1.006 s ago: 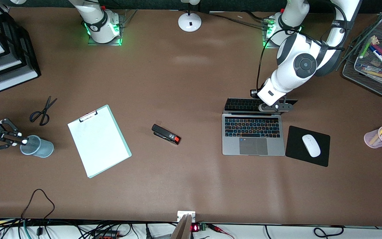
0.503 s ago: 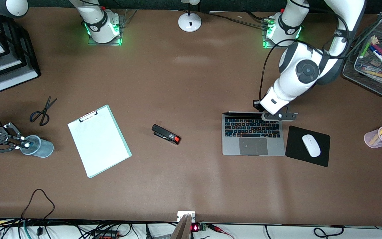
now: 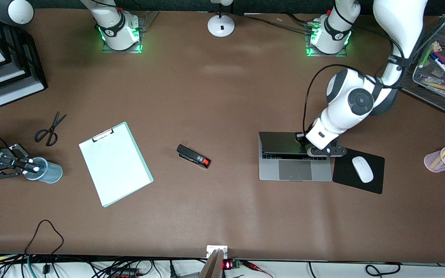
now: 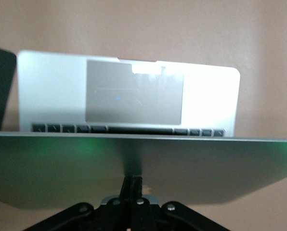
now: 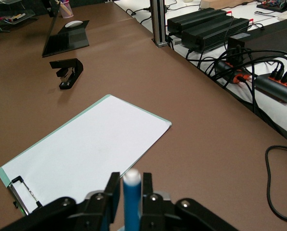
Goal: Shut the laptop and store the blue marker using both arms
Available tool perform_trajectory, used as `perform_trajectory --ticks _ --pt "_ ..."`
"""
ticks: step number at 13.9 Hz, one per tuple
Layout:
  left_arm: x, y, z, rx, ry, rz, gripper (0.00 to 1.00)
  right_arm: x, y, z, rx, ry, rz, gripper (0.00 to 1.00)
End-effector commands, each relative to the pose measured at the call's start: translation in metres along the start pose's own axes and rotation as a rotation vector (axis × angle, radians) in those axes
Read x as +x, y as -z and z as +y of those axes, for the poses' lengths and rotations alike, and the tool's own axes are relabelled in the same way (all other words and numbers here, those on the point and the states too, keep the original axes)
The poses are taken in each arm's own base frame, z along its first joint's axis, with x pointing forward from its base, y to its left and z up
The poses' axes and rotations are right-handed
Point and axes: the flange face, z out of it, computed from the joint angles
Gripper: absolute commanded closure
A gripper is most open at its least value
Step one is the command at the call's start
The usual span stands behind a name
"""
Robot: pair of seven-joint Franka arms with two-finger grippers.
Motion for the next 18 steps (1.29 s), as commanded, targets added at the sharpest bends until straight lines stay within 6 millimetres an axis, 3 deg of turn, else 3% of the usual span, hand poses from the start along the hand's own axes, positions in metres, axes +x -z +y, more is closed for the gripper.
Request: perform_trajectory --ticks 1,3,5,6,11,14,18 --pt "0.023 -0.007 0.002 0.024 -0.021 0.026 1.00 0.006 0.008 0.004 -0.006 -0.010 0.036 0.00" --pt "0.025 -0.008 0.005 0.020 -0.020 0.026 1.00 0.021 0.010 0.003 0.000 -0.092 0.016 0.00" --pt "0.032 -0.001 0.008 0.012 -0.020 0.045 1.00 0.053 0.006 0.000 0.024 -0.176 -0.048 0.00" --pt "0.032 -0.013 0.008 0.010 -0.018 0.026 1.00 0.069 0.006 -0.001 0.026 -0.217 -0.077 0.00" --pt "0.045 -0.018 0.000 0.009 -0.019 0.035 1.00 0.147 -0.016 -0.020 0.035 -0.457 -0.268 0.00" --pt "0.059 -0.032 -0.001 0.032 -0.055 0.046 1.00 0.197 -0.026 -0.039 -0.020 -0.631 -0.426 0.00" --pt "0.079 -0.054 0.006 0.006 -0.057 0.093 1.00 0.269 -0.052 -0.082 -0.147 -0.834 -0.615 0.00"
